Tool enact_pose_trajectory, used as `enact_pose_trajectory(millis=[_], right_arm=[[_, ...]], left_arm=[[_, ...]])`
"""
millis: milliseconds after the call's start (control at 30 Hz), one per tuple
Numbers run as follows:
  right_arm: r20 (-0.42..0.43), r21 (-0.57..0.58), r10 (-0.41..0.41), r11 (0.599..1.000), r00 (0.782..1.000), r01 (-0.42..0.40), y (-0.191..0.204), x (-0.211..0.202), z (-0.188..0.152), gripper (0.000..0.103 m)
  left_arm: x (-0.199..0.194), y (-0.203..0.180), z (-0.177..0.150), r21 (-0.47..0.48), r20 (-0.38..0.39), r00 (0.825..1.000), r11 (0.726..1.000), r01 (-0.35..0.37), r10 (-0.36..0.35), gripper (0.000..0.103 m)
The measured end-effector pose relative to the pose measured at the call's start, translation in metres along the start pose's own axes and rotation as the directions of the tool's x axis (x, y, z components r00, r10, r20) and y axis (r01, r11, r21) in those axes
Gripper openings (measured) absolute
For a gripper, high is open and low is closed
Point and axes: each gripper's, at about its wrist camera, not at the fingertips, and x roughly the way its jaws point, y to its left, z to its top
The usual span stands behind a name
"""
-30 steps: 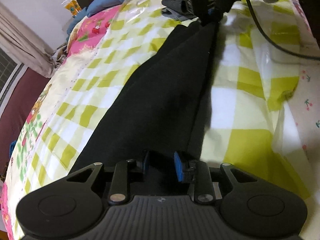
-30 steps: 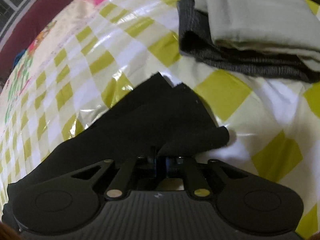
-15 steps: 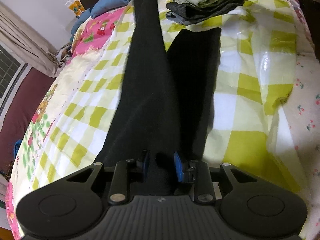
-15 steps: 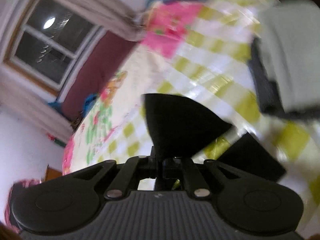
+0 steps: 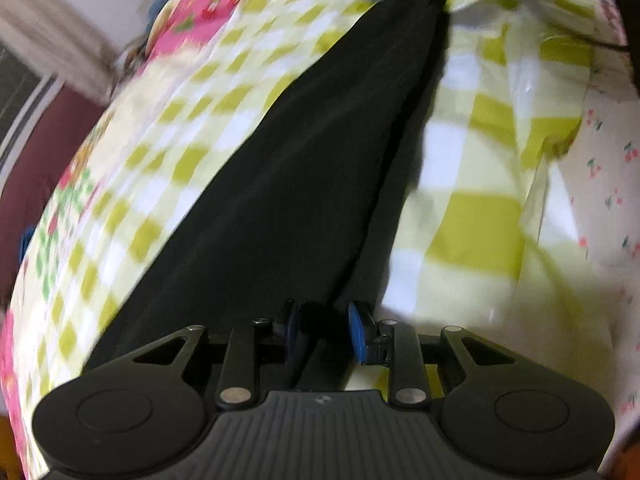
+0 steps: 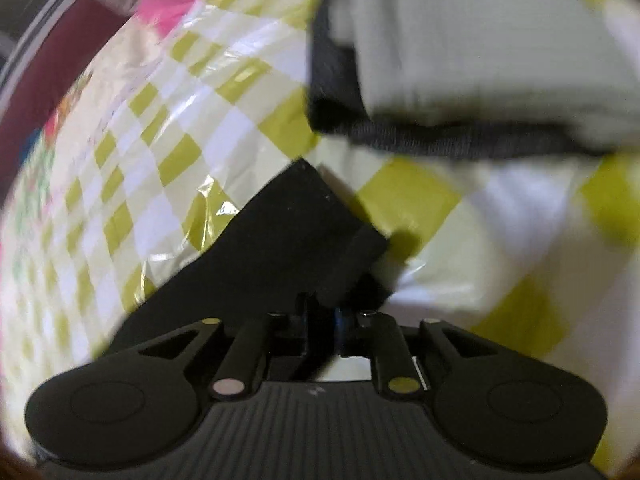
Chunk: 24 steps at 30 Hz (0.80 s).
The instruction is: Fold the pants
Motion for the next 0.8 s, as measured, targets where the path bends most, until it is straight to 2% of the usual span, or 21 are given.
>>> enact_pose_trajectory(millis=[100, 167, 233, 300, 400, 433, 500, 533, 600, 667, 700, 800], right_arm=[[0.034, -0.235, -0.04, 0.971, 0.999, 0.047, 0.032, -0.024, -0.013, 0.015], [0.021, -0.429, 0.002, 0.903, 1.0, 0.007, 0.06, -0.034, -0.034, 0.016], [-0.062, -0.581, 0.098, 0.806, 0.993, -0.115, 0.096, -0.034, -0.062, 0.016], [-0.182, -0.702, 0.169, 0.667, 0.969, -0.248, 0.134, -0.027, -0.096, 0.015], [-0.266, -0.863, 0.173, 0.396, 0.948, -0.314, 0.189, -0.012, -0.155, 0.016], [-0.279, -0.895, 0.171, 0.311, 0.945, -0.32, 0.202, -0.008, -0.173, 0.016], [-0.292, -0.934, 0.164, 0.165, 0.942, -0.318, 0.225, 0.0, -0.208, 0.018], [-0.303, -0.943, 0.152, 0.096, 0.941, -0.32, 0.234, 0.004, -0.224, 0.023], [-0.284, -0.959, 0.132, -0.011, 0.95, -0.285, 0.244, 0.011, -0.25, 0.026], [-0.247, -0.968, 0.119, -0.082, 0.962, -0.238, 0.249, 0.016, -0.269, 0.026], [-0.227, -0.971, 0.119, -0.1, 0.967, -0.216, 0.252, 0.019, -0.274, 0.026], [-0.18, -0.98, 0.123, -0.109, 0.976, -0.167, 0.264, 0.021, -0.279, 0.026]], left_arm=[[-0.009, 0.008, -0.015, -0.057, -0.056, 0.997, 0.997, -0.057, 0.054, 0.043], [-0.019, 0.013, -0.025, -0.097, -0.08, 0.992, 0.99, -0.101, 0.094, 0.043], [-0.026, 0.016, -0.037, -0.118, -0.1, 0.984, 0.981, -0.157, 0.145, 0.046], [-0.029, 0.021, -0.051, -0.138, -0.123, 0.977, 0.972, -0.192, 0.175, 0.047], [-0.033, 0.035, -0.079, -0.161, -0.138, 0.973, 0.965, -0.209, 0.187, 0.047], [-0.034, 0.039, -0.089, -0.158, -0.14, 0.972, 0.964, -0.212, 0.191, 0.047], [-0.036, 0.046, -0.106, -0.145, -0.133, 0.972, 0.967, -0.212, 0.193, 0.047], [-0.037, 0.049, -0.115, -0.136, -0.125, 0.974, 0.969, -0.206, 0.189, 0.048], [-0.038, 0.054, -0.13, -0.112, -0.099, 0.978, 0.975, -0.193, 0.182, 0.048], [-0.037, 0.056, -0.139, -0.097, -0.06, 0.982, 0.978, -0.186, 0.181, 0.048], [-0.036, 0.057, -0.14, -0.09, -0.05, 0.983, 0.979, -0.183, 0.179, 0.048], [-0.033, 0.061, -0.143, -0.077, -0.015, 0.98, 0.977, -0.197, 0.196, 0.048]])
